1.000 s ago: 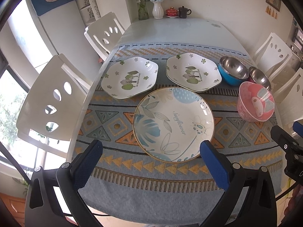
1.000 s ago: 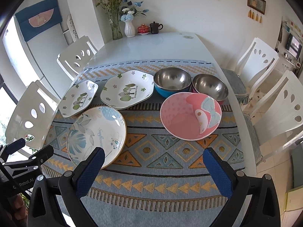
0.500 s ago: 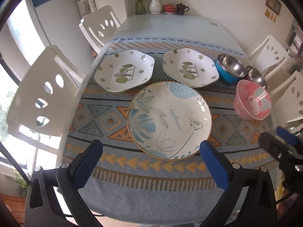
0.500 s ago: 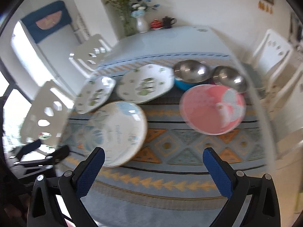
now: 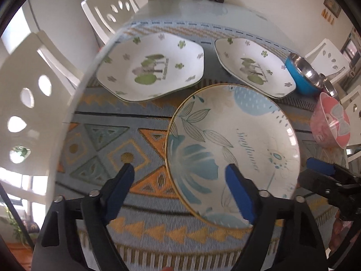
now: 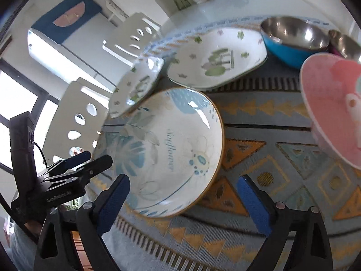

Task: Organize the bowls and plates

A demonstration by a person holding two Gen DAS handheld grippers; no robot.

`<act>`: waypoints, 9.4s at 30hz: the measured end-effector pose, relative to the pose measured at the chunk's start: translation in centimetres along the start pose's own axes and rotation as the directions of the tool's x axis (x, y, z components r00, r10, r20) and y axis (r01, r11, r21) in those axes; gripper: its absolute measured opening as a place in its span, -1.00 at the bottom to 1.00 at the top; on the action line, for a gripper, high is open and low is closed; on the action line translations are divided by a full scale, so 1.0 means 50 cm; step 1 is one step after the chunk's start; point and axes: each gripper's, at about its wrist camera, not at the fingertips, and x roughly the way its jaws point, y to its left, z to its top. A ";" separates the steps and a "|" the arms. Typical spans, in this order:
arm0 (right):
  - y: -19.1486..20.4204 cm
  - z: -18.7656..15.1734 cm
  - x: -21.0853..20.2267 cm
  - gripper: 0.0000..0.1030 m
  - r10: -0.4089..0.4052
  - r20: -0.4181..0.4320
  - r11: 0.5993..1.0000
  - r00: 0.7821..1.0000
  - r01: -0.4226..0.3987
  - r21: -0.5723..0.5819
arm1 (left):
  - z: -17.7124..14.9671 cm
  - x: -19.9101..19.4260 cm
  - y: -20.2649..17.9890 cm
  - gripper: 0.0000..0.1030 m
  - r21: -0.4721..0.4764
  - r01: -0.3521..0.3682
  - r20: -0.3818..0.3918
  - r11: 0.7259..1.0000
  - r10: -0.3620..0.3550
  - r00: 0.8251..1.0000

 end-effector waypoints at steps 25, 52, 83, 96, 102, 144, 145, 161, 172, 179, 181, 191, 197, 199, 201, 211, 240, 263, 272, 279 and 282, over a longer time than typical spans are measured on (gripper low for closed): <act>-0.029 0.003 0.065 -0.50 -0.097 0.015 0.995 0.995 0.097 -0.005 | -0.016 0.055 0.022 -0.57 -0.079 0.126 0.034 0.989 -0.124 0.992; 0.193 -0.054 0.109 -0.55 -0.054 0.014 0.943 0.998 0.056 -0.329 | -0.179 -0.074 0.205 -0.56 -0.287 0.005 0.037 0.958 0.006 0.999; 0.261 -0.135 0.179 0.29 -0.141 -0.085 0.883 0.986 0.086 -0.461 | -0.232 -0.087 0.242 -0.30 -0.353 -0.129 -0.023 0.927 0.129 0.991; 0.288 -0.029 0.041 0.30 -0.078 0.093 0.942 0.993 0.104 -0.318 | -0.087 -0.221 0.235 0.43 -0.165 0.045 0.174 0.985 -0.016 0.985; 0.292 0.055 0.052 0.30 -0.033 0.118 0.963 0.992 0.064 -0.262 | 0.045 -0.159 0.246 0.44 -0.070 0.038 0.168 0.997 -0.026 0.985; 0.142 0.268 0.375 -0.18 0.008 0.155 0.999 0.988 -0.014 0.039 | 0.292 0.202 0.235 0.32 -0.089 0.133 0.036 0.987 -0.131 0.991; 0.143 0.265 0.373 -0.21 0.005 0.152 1.000 0.988 -0.009 0.025 | 0.292 0.198 0.233 0.32 -0.087 0.135 0.042 0.987 -0.132 0.990; 0.154 0.258 0.298 -0.27 -0.024 0.183 0.999 0.983 0.031 -0.035 | 0.247 0.120 0.192 0.32 -0.032 0.123 0.085 0.992 -0.120 0.989; 0.213 0.218 0.225 -0.27 0.006 0.225 0.991 0.974 0.024 -0.129 | 0.191 0.024 0.209 0.32 -0.094 0.125 0.153 0.988 -0.110 0.982; 0.251 0.156 0.179 -0.27 0.032 0.236 0.985 0.971 0.009 -0.170 | 0.120 -0.033 0.209 0.32 -0.098 0.095 0.181 0.991 -0.076 0.981; 0.258 0.133 0.164 -0.27 0.038 0.237 0.985 0.971 0.004 -0.174 | 0.092 -0.046 0.206 0.32 -0.097 0.089 0.182 0.991 -0.070 0.981; 0.275 -0.001 0.125 -0.27 0.052 0.187 0.975 0.981 -0.010 -0.221 | -0.071 -0.087 0.205 0.32 -0.156 0.062 0.153 0.986 -0.038 0.988; 0.278 -0.080 0.135 -0.27 0.060 0.132 0.972 0.989 -0.027 -0.235 | -0.139 -0.096 0.212 0.32 -0.175 0.026 0.128 0.984 -0.003 0.992; 0.281 -0.100 0.140 -0.27 0.062 0.117 0.971 0.991 -0.033 -0.237 | -0.155 -0.098 0.215 0.32 -0.182 0.019 0.123 0.983 0.004 0.992; 0.285 -0.116 0.143 -0.27 0.065 0.106 0.970 0.992 -0.037 -0.242 | -0.172 -0.099 0.220 0.32 -0.187 0.010 0.119 0.982 0.012 0.993; 0.291 -0.167 0.167 -0.28 0.035 0.057 0.960 0.998 -0.017 -0.280 | -0.204 -0.083 0.231 0.32 -0.221 0.017 0.114 0.975 0.009 0.993; 0.284 -0.167 0.206 -0.28 -0.008 0.095 0.945 0.995 0.038 -0.325 | -0.211 -0.048 0.220 0.32 -0.166 0.017 0.102 0.986 0.000 0.995; 0.284 -0.172 0.210 -0.26 -0.004 0.090 0.946 0.996 0.033 -0.322 | -0.198 -0.078 0.224 0.27 -0.101 -0.070 0.006 0.992 0.071 0.997; 0.308 -0.198 0.228 -0.28 -0.047 0.074 0.914 0.996 0.073 -0.400 | -0.207 -0.094 0.221 0.28 -0.098 -0.062 0.033 0.993 0.065 0.997; 0.332 -0.207 0.206 0.10 -0.106 0.072 0.867 0.992 0.127 -0.482 | -0.212 -0.101 0.237 0.28 -0.156 -0.051 0.046 0.986 0.058 0.997; 0.332 -0.215 0.187 0.11 -0.116 0.096 0.856 0.989 0.148 -0.495 | -0.206 -0.100 0.238 0.28 -0.166 -0.048 0.050 0.985 0.057 0.997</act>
